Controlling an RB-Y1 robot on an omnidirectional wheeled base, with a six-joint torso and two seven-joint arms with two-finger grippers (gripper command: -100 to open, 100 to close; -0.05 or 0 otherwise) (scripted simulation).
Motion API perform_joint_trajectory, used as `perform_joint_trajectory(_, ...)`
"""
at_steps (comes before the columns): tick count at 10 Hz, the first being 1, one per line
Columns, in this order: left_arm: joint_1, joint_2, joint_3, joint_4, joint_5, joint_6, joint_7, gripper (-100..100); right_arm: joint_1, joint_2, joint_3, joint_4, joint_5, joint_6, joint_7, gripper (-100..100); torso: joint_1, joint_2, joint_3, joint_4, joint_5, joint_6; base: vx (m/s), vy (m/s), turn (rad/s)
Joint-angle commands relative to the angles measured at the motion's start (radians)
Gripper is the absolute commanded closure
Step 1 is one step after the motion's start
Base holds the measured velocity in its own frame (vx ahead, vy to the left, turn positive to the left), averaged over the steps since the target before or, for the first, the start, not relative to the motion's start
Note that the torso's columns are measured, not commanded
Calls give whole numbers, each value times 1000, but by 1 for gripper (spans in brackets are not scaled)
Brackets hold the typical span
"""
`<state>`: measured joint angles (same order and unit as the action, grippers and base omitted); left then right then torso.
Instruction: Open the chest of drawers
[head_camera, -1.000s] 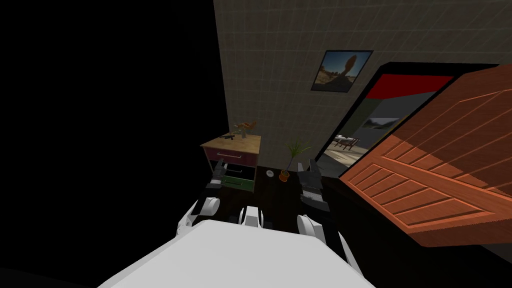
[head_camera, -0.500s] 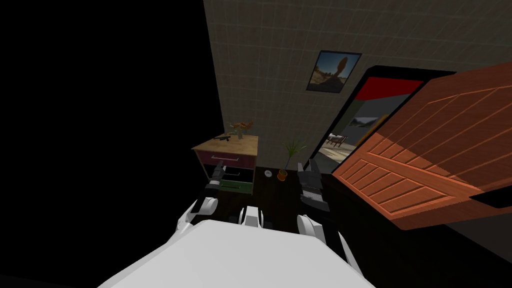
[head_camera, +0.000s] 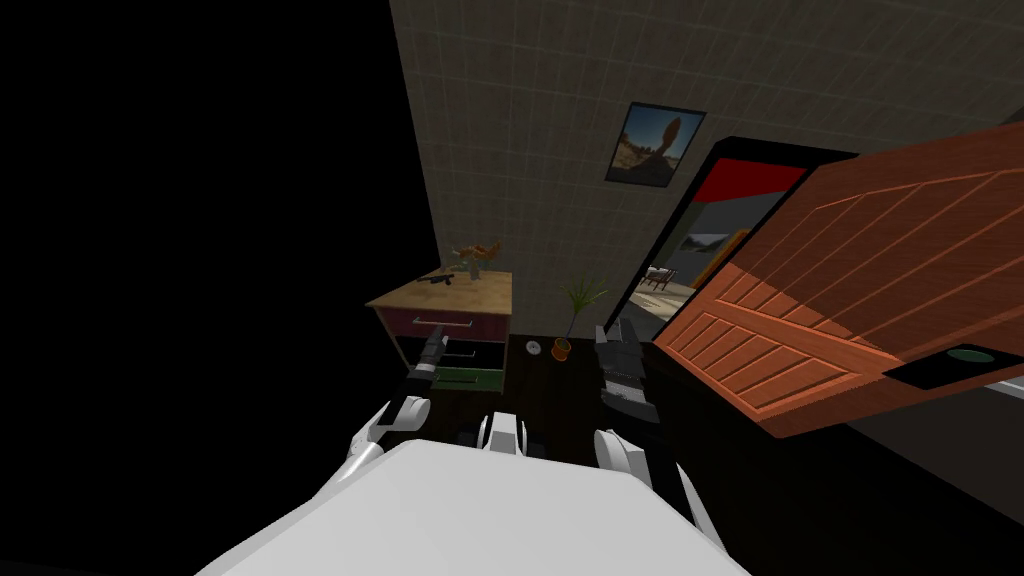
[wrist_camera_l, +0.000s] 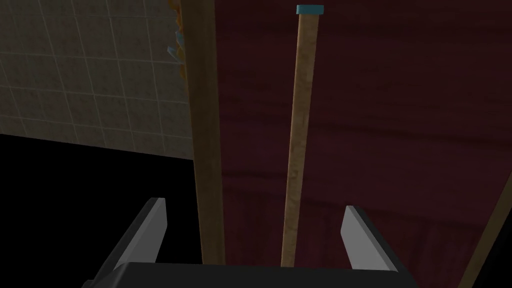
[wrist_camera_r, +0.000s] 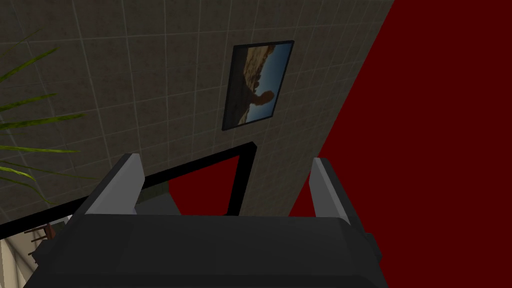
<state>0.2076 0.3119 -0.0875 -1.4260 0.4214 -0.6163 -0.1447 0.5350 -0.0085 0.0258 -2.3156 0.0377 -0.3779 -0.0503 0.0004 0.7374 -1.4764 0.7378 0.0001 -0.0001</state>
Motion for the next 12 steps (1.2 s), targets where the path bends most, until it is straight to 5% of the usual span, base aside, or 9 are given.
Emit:
perform_joint_trajectory(1,-19,18,-2,52,17,-10,-5,-100,0,0,0,0,0,0,0,0,0,0,0,0,0,0,41,42,-21)
perform_joint_trajectory(5,-46,44,-7,137,48,-29,-14,-100,0,0,0,0,0,0,0,0,-1,0,0,0,0,0,34,31,-78)
perform_joint_trajectory(8,-46,46,-1,111,49,-10,-14,-100,0,0,0,0,0,0,0,0,-2,0,0,0,-1,0,33,5,-5)
perform_joint_trajectory(9,-47,47,0,109,50,-6,-14,100,0,0,0,0,0,0,0,0,-1,1,0,0,0,0,5,0,0)
perform_joint_trajectory(12,-29,60,-8,82,59,-1,-13,100,0,0,0,0,0,0,0,0,0,5,3,-2,2,0,-143,-33,35)
